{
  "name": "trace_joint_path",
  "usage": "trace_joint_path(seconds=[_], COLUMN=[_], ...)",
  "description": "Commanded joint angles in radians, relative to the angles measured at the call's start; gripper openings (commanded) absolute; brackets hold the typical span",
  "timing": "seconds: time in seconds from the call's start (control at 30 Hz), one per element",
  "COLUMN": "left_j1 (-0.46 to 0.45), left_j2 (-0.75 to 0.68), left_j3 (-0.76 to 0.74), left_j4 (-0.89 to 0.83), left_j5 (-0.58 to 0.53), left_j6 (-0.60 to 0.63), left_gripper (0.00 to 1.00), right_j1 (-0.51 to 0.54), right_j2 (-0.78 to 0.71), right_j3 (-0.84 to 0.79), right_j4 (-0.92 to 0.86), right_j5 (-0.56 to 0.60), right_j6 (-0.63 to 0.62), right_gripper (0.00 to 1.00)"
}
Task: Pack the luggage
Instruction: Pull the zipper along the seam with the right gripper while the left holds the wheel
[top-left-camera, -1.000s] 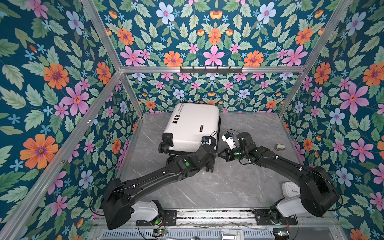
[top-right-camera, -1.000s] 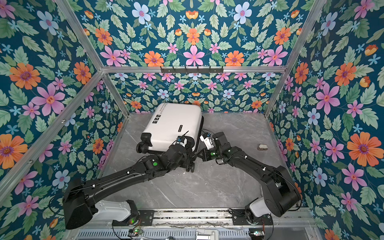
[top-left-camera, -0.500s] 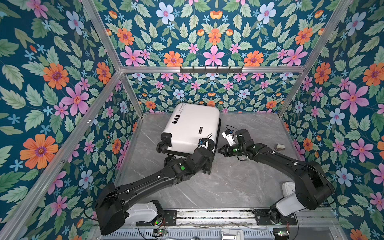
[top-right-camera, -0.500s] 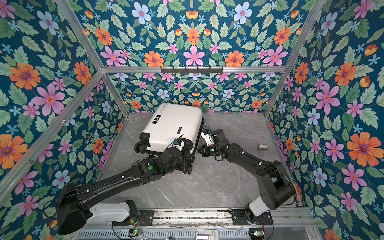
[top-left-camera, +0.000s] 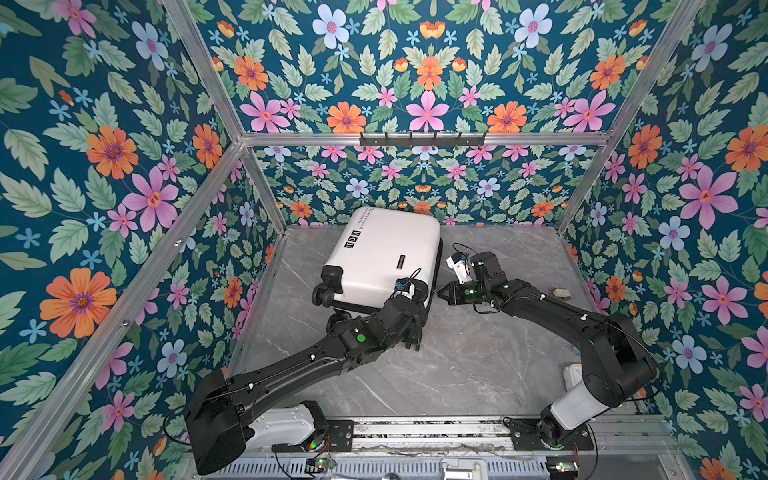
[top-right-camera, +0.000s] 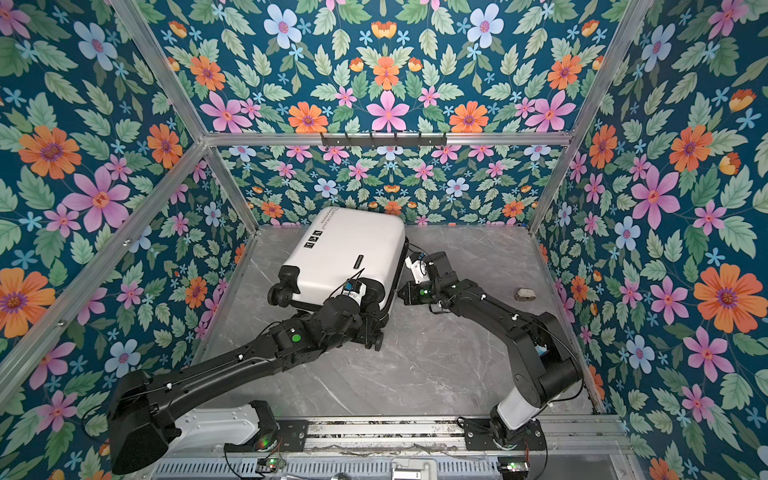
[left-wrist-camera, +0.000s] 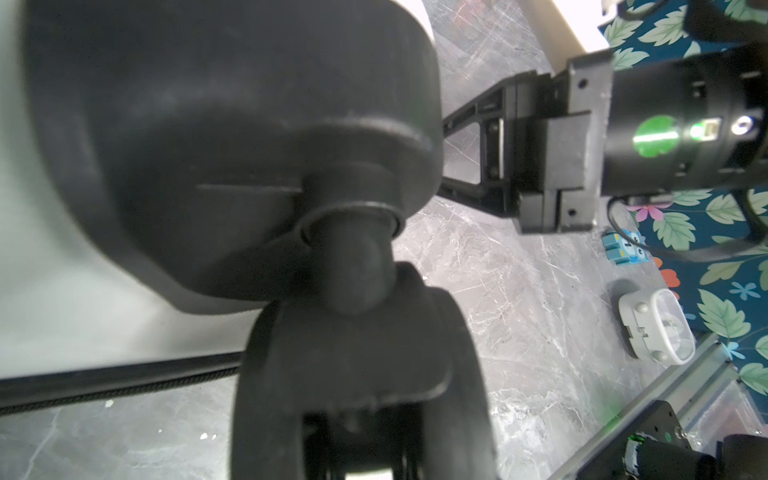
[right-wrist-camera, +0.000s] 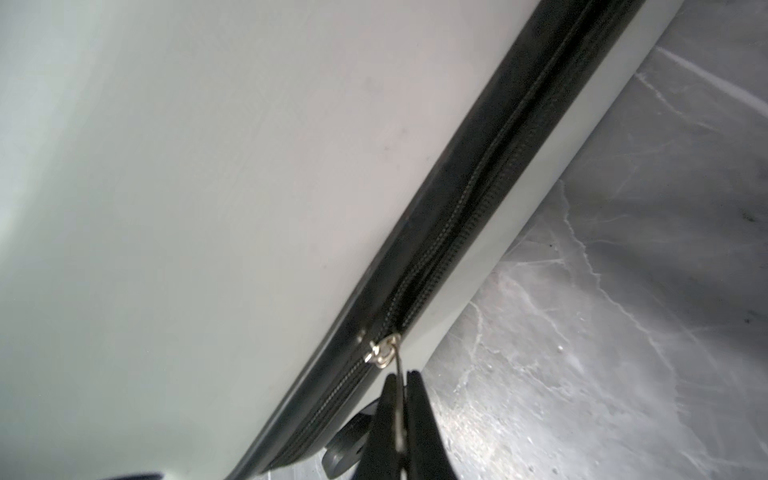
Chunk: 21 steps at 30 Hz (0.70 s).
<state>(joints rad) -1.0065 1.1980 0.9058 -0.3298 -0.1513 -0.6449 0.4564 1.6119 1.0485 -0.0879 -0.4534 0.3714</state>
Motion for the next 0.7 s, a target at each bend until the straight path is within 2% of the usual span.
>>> trace_joint_path(seconds=[0.0, 0.3, 0.67], left_j1=[-0.002, -0.01, -0.013], left_j2=[-0.017, -0.023, -0.034], left_j3=[0.007, -0.003, -0.025], left_j4=[0.056, 0.063, 0.081], left_j5=[-0.018, -0.009, -0.018], left_j6=[0.011, 0.013, 0.025], left_gripper=[0.0, 0.0, 0.0], right_j1=[-0.016, -0.026, -0.028], right_j2=[0.015, 0.073, 0.067], right_j3=[0.022, 0.085, 0.085], right_j4=[-0.008, -0.02, -0.029], right_j5=[0.157, 0.157, 0.156], right_j6=[0.011, 0.006, -0.014], right_gripper=[0.0, 0.0, 0.0])
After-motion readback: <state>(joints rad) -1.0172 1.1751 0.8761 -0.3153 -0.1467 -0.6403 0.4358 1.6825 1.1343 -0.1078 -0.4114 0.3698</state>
